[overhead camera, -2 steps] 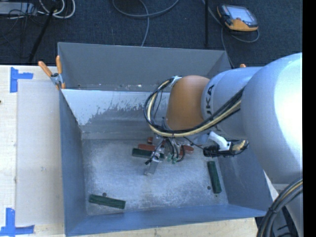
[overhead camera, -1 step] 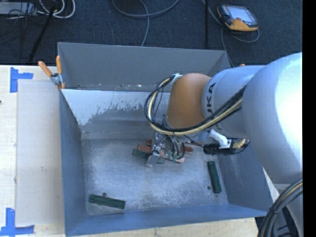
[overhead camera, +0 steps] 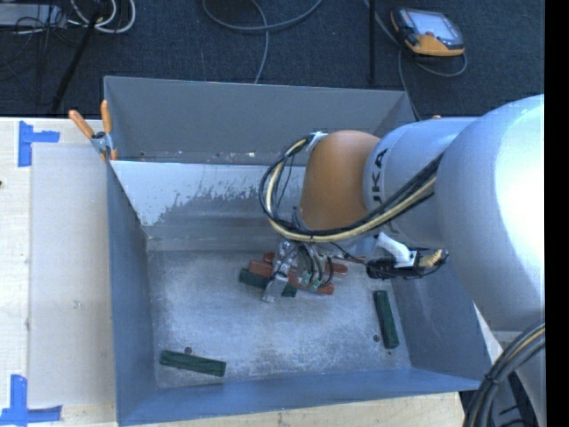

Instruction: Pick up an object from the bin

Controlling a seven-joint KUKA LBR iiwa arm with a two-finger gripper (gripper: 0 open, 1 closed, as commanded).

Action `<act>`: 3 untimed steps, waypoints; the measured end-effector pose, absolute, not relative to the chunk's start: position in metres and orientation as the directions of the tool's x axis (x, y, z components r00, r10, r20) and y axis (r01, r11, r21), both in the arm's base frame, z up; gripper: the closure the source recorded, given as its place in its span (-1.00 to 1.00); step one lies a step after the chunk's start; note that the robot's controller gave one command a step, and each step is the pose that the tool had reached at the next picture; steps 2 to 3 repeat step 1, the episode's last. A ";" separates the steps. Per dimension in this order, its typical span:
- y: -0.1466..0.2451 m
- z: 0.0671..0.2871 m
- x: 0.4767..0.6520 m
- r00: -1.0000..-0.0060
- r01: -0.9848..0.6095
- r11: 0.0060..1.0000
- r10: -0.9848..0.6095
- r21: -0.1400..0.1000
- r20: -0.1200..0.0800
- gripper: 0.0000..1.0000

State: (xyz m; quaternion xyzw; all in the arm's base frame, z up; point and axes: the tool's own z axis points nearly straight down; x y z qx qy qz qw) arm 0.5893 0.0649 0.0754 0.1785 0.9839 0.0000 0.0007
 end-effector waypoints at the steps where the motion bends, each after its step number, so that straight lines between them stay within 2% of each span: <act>1: 0.065 0.167 0.591 -0.937 0.350 0.937 0.350 0.004 -0.006 1.00; 3: 0.065 0.167 0.591 -0.937 0.350 0.937 0.350 0.004 -0.006 1.00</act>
Offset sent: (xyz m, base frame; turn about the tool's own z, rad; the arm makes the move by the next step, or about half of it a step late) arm -0.0002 0.0001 0.0873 0.0000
